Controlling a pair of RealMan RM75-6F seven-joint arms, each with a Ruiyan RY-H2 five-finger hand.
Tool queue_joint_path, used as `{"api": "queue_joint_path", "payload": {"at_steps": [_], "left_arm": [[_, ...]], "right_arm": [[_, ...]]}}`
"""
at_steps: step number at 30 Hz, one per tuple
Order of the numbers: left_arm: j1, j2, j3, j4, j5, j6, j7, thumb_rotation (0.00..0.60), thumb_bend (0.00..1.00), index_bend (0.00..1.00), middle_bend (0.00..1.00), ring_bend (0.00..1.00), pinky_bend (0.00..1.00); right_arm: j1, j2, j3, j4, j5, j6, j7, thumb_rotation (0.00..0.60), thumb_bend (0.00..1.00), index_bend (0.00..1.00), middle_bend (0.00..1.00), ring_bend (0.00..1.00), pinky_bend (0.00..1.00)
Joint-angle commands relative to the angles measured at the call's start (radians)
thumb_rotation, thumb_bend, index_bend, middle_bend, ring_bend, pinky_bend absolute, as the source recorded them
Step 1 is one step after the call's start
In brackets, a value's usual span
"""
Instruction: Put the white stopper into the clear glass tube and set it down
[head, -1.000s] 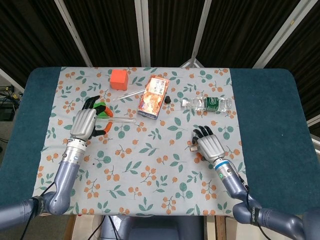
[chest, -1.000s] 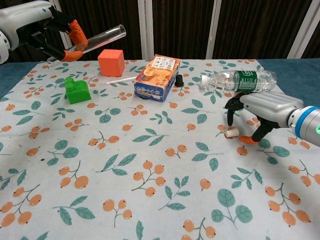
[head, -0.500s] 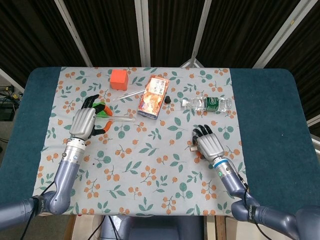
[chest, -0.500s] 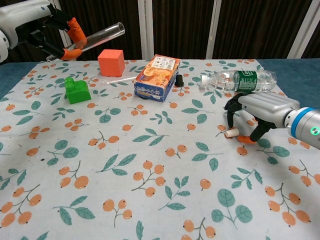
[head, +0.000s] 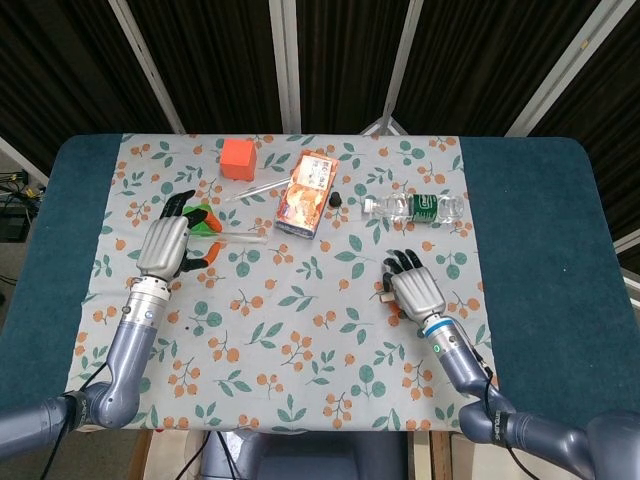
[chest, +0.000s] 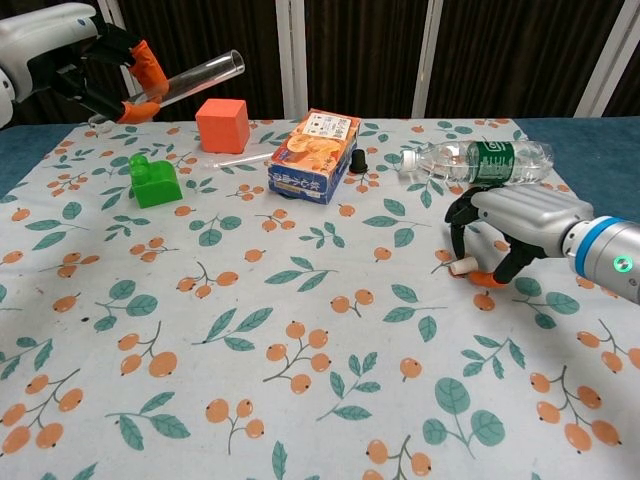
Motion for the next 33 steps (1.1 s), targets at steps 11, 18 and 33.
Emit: {"api": "queue_joint_path", "payload": {"at_steps": [11,18,33], "left_arm": [[-0.002,-0.006,0.005,0.020,-0.002,-0.006,-0.016,0.600,0.74,0.55,0.43,0.07,0.00],[-0.012,-0.030,0.008,0.032,-0.010,-0.013,-0.018,0.600,0.74,0.55,0.43,0.07,0.00],[-0.074,-0.281,-0.040,0.159,-0.164,-0.006,-0.028,0.600,0.74,0.55,0.43,0.07,0.00]], "right_arm": [[0.002,-0.013,-0.006,0.023,-0.030,0.039,-0.001,0.600,0.35,0.66,0.26,0.11,0.11],[-0.001,0.026,0.017,0.011,-0.086,0.127,0.012,0.600,0.36,0.67,0.26,0.11,0.11],[0.014,0.093,0.110,0.013,-0.203,0.358,0.011,0.600,0.36,0.67,0.26,0.11,0.11]]}}
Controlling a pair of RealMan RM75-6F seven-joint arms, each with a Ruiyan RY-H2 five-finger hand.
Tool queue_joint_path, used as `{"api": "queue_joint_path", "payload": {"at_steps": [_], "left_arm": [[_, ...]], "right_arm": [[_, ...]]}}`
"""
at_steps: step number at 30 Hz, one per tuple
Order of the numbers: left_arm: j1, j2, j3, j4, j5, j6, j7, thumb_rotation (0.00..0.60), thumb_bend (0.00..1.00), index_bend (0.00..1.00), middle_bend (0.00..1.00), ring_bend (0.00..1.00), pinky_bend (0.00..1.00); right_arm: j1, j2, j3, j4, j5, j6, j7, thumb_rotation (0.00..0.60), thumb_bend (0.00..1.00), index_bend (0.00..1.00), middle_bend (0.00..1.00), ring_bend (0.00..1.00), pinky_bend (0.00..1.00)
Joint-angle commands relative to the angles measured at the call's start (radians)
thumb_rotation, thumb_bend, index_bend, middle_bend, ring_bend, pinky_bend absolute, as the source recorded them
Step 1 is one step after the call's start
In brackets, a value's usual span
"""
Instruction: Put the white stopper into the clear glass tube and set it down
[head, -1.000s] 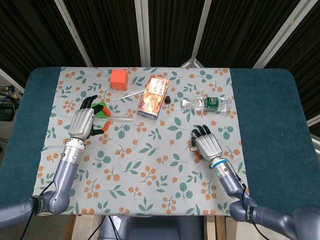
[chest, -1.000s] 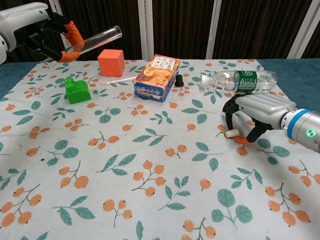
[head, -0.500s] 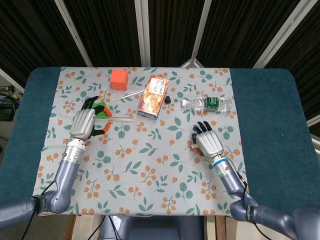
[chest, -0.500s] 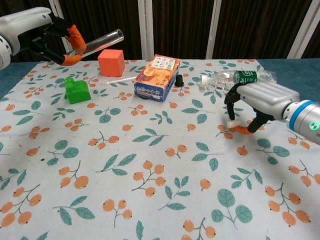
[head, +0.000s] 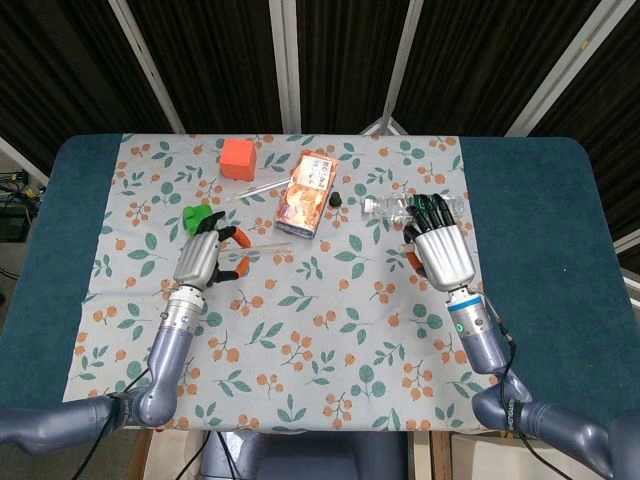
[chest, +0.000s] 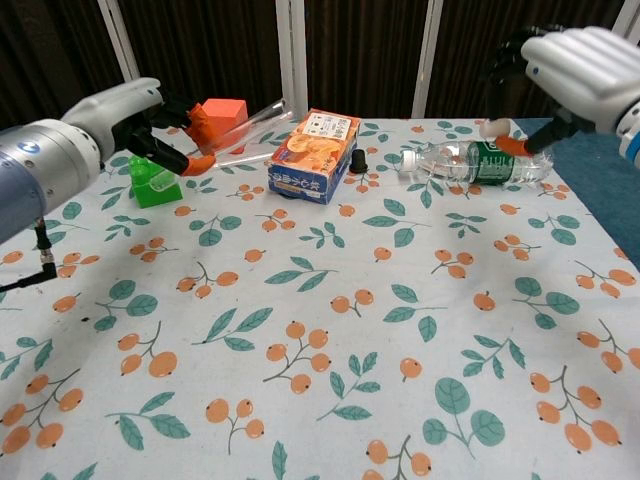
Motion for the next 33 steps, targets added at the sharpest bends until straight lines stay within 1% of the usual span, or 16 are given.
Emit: {"api": "queue_joint_path", "payload": {"at_steps": [1,5,8,13,16,19,27,33], "left_arm": [[-0.018,-0.076,-0.029,0.041,-0.048,0.016,-0.017,0.600,0.74,0.55,0.43,0.07,0.00],[-0.031,-0.138,-0.049,0.071,-0.072,0.023,-0.035,0.600,0.75,0.55,0.43,0.07,0.00],[-0.048,-0.182,-0.059,0.092,-0.073,0.030,-0.035,0.600,0.75,0.55,0.43,0.07,0.00],[-0.065,-0.221,-0.075,0.104,-0.082,0.040,-0.019,0.600,0.75,0.55,0.43,0.07,0.00],[-0.070,-0.232,-0.084,0.107,-0.093,0.045,-0.005,0.600,0.75,0.55,0.43,0.07,0.00],[-0.075,-0.242,-0.102,0.106,-0.125,0.053,0.021,0.600,0.75,0.55,0.43,0.07,0.00],[-0.082,-0.238,-0.138,0.069,-0.179,0.068,0.075,0.600,0.75,0.54,0.43,0.07,0.00],[-0.081,-0.226,-0.144,0.042,-0.188,0.070,0.093,0.600,0.75,0.54,0.43,0.07,0.00]], "right_arm": [[0.013,0.016,0.018,-0.003,-0.018,0.023,-0.019,0.600,0.36,0.67,0.26,0.11,0.11],[0.024,0.022,0.020,-0.013,-0.046,0.048,-0.040,0.600,0.36,0.67,0.26,0.11,0.11],[0.032,0.019,0.012,-0.014,-0.073,0.064,-0.061,0.600,0.36,0.67,0.26,0.11,0.11],[0.048,0.004,-0.002,-0.007,-0.106,0.074,-0.106,0.600,0.36,0.67,0.26,0.11,0.10],[0.060,-0.006,-0.013,0.003,-0.129,0.074,-0.143,0.600,0.36,0.67,0.26,0.11,0.09],[0.076,-0.028,-0.018,0.013,-0.141,0.068,-0.177,0.600,0.36,0.67,0.26,0.11,0.09],[0.100,-0.077,-0.015,0.022,-0.131,0.050,-0.228,0.600,0.36,0.67,0.26,0.11,0.09],[0.112,-0.101,0.003,0.036,-0.104,0.037,-0.254,0.600,0.36,0.67,0.26,0.11,0.09]]}}
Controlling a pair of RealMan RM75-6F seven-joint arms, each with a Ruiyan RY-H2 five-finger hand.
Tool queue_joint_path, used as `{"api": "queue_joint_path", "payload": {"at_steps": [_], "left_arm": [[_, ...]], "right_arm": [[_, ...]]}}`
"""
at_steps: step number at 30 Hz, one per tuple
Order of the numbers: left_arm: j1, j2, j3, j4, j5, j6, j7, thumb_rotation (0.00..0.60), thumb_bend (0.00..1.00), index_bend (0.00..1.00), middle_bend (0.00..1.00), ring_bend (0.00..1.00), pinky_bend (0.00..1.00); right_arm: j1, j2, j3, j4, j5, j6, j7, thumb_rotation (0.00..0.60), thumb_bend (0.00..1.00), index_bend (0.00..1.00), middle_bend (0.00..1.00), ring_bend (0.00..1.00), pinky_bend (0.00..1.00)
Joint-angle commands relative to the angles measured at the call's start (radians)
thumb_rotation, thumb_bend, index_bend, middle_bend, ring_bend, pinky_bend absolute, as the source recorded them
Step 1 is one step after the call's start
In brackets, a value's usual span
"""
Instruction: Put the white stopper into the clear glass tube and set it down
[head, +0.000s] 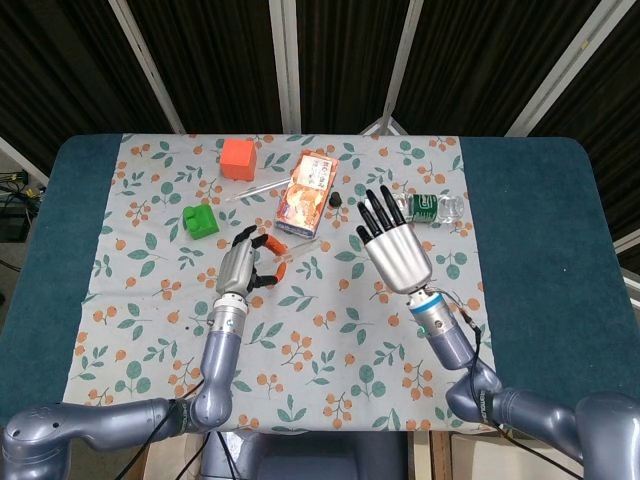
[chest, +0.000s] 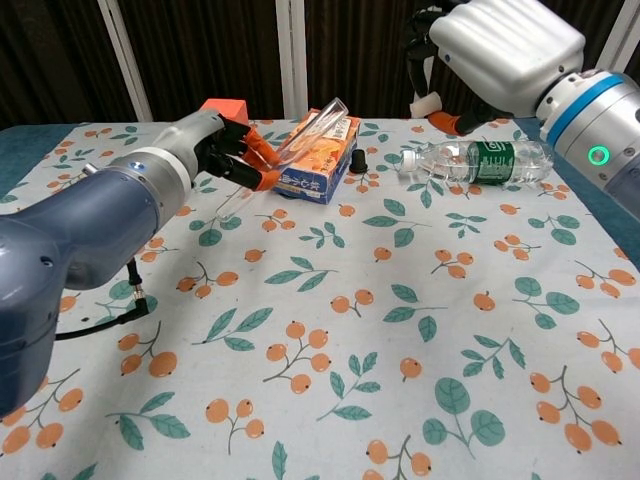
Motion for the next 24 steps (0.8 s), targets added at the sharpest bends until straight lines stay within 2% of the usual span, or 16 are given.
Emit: {"api": "queue_joint_path", "payload": {"at_steps": [1,15,24], "left_arm": [[0.002,0.007,0.001,-0.013,-0.005,0.002,0.011,0.600,0.75,0.54,0.43,0.07,0.00],[-0.034,-0.021,-0.043,-0.002,-0.095,0.026,0.086,0.600,0.75,0.53,0.43,0.07,0.00],[-0.077,-0.038,-0.069,0.028,-0.139,0.009,0.131,0.600,0.75,0.53,0.43,0.07,0.00]], "right_arm": [[0.008,-0.014,0.012,0.010,0.015,-0.006,-0.014,0.600,0.36,0.67,0.26,0.11,0.09],[0.051,-0.081,0.053,0.070,0.062,-0.019,-0.060,0.600,0.36,0.67,0.26,0.11,0.08],[0.071,-0.099,0.054,0.087,0.060,-0.017,-0.055,0.600,0.36,0.67,0.26,0.11,0.07]]}}
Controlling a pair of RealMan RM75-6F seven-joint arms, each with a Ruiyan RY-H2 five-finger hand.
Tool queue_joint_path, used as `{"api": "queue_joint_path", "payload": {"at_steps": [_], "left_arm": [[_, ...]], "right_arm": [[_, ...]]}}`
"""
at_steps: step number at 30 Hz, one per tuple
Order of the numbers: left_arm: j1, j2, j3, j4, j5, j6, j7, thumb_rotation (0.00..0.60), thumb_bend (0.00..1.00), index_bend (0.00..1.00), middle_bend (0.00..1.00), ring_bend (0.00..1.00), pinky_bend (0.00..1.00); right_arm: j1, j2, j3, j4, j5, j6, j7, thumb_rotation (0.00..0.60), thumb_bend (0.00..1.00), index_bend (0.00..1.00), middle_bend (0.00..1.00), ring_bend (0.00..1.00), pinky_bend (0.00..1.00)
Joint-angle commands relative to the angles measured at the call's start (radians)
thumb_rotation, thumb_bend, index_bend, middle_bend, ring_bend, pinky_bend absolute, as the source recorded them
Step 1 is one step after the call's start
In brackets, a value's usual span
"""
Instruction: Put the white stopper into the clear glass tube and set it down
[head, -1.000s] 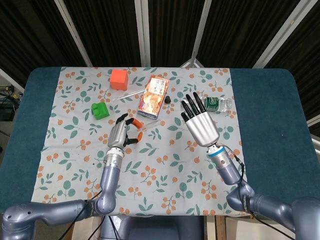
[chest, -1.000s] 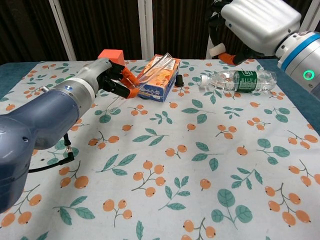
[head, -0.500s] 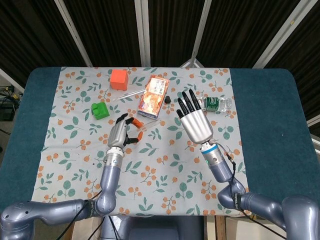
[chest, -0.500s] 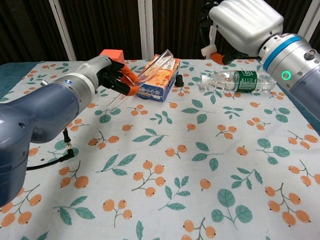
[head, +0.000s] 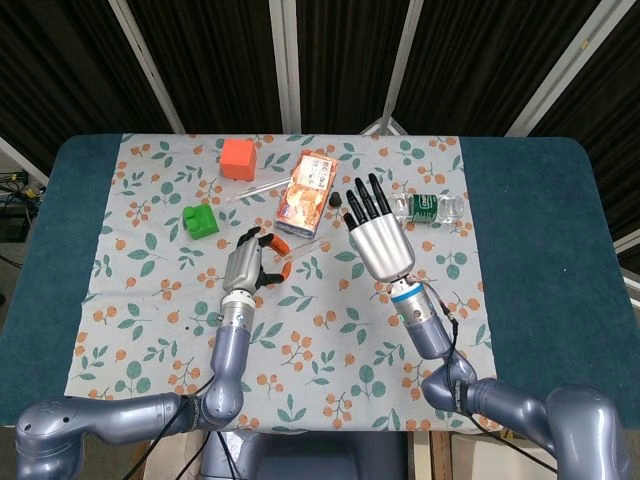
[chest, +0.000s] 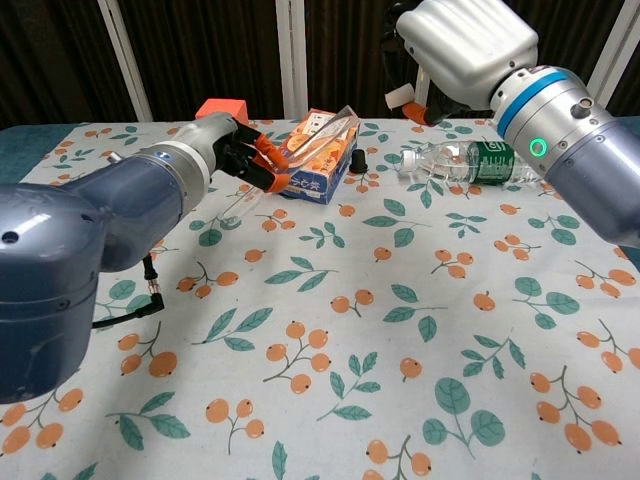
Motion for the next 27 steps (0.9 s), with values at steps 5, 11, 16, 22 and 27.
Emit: {"api": "queue_joint_path", "payload": {"at_steps": [5,11,16,22,27], "left_arm": [[-0.030,-0.019,-0.019,0.025,-0.044,-0.014,0.027,0.600,0.75,0.53,0.43,0.07,0.00],[-0.044,-0.027,-0.026,0.030,-0.062,-0.012,0.038,0.600,0.75,0.53,0.43,0.07,0.00],[-0.050,-0.030,-0.025,0.026,-0.058,-0.007,0.040,0.600,0.75,0.53,0.43,0.07,0.00],[-0.057,-0.037,-0.023,0.027,-0.055,-0.002,0.040,0.600,0.75,0.53,0.43,0.07,0.00],[-0.062,-0.043,-0.022,0.029,-0.054,0.003,0.040,0.600,0.75,0.53,0.43,0.07,0.00]], "right_arm": [[0.001,0.002,-0.011,0.007,-0.002,0.000,0.006,0.600,0.36,0.67,0.26,0.11,0.07],[-0.003,0.004,-0.033,0.017,-0.013,-0.005,0.017,0.600,0.36,0.67,0.26,0.11,0.07],[-0.002,0.000,-0.040,0.030,-0.015,-0.006,0.027,0.600,0.36,0.67,0.26,0.11,0.07],[-0.002,-0.004,-0.045,0.038,-0.015,-0.004,0.037,0.600,0.36,0.67,0.26,0.11,0.07],[-0.003,-0.005,-0.048,0.037,-0.016,-0.002,0.040,0.600,0.36,0.67,0.26,0.11,0.07]]}}
